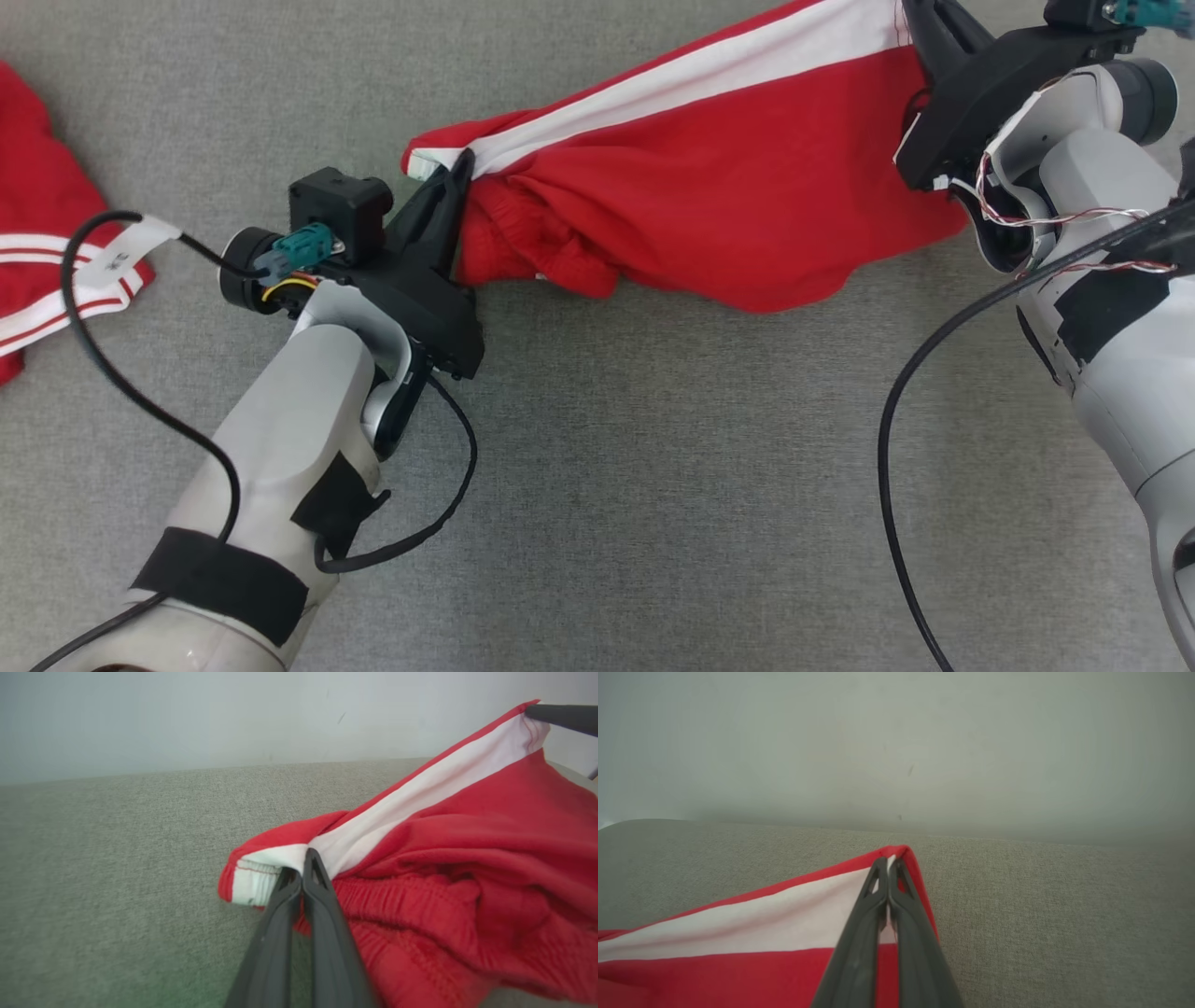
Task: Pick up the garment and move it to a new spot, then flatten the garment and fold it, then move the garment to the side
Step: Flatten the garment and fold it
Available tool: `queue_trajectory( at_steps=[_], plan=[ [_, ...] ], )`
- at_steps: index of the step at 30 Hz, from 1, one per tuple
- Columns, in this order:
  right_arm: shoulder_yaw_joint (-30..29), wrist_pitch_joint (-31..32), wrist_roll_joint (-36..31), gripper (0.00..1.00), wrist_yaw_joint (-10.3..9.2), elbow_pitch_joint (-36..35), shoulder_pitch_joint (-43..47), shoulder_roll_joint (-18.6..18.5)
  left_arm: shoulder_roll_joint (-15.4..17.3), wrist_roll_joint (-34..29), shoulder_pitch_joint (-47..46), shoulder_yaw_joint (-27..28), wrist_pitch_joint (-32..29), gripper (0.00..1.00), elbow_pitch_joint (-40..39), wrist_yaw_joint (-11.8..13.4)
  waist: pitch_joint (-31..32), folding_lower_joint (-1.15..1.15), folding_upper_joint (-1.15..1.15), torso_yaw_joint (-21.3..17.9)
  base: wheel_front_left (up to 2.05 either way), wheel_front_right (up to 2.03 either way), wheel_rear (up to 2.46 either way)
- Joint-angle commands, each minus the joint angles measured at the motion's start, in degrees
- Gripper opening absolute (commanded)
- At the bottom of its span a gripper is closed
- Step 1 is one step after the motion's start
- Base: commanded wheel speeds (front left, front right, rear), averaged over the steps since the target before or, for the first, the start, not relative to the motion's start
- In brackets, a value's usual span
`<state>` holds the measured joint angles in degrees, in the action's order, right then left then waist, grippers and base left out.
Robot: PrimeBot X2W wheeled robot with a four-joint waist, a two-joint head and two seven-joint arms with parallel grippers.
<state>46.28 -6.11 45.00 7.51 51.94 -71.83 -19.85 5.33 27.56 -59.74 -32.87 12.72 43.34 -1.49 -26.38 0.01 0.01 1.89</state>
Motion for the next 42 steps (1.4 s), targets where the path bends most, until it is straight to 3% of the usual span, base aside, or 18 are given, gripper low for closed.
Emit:
queue_trajectory(
  at_steps=[1,4,6,7,15,26,34,42],
  plan=[
    [0.9,-0.5,0.2,0.0,-0.04,2.2,-0.9,0.3,-0.1,-0.8,-0.5,-0.4,0.7,0.0,1.0,-0.4,-1.0,-0.01,-0.01,0.9,0.0,0.0,0.0],
    [2.2,-1.7,1.0,0.0,-0.04,5.1,-2.1,1.1,-0.9,-0.8,-1.2,-1.1,1.5,0.0,2.0,-0.7,-1.0,-0.01,-0.01,1.4,0.0,0.0,0.0],
    [3.1,-2.6,1.3,0.96,-0.04,6.7,-2.3,1.1,-1.2,-1.0,-1.2,-1.5,1.9,0.95,2.3,-0.7,-0.8,-0.01,-0.01,1.5,0.0,0.0,0.0],
    [3.5,-3.1,1.6,1.0,-0.04,7.5,-2.4,1.1,-1.4,-0.9,-1.2,-1.5,2.1,1.0,2.2,-0.7,-0.6,-0.01,-0.01,1.5,0.0,0.0,0.0],
    [6.2,-5.8,3.8,1.0,-0.04,8.9,-0.8,0.6,-2.0,-1.5,1.6,-0.5,2.6,1.0,-2.5,-0.6,2.2,-0.01,-0.01,1.2,0.0,0.0,0.0],
    [6.5,-9.1,7.6,1.0,-0.04,3.9,4.8,-2.9,-0.9,-5.0,12.8,4.0,2.6,1.0,-15.3,0.5,7.8,-0.01,-0.01,0.5,0.0,0.0,0.0],
    [-1.9,-9.1,2.9,1.0,-0.04,-5.3,13.3,-5.6,-0.7,-7.4,21.6,6.6,2.6,1.0,-22.0,1.3,10.5,-0.01,-0.01,0.1,0.0,0.0,0.0],
    [-12.0,-9.1,-4.3,1.0,-0.04,-13.0,24.7,-4.4,-1.4,-8.5,29.3,8.2,2.6,1.0,-26.9,1.3,12.0,-0.01,-0.01,-0.1,0.0,0.0,0.0]
  ],
)
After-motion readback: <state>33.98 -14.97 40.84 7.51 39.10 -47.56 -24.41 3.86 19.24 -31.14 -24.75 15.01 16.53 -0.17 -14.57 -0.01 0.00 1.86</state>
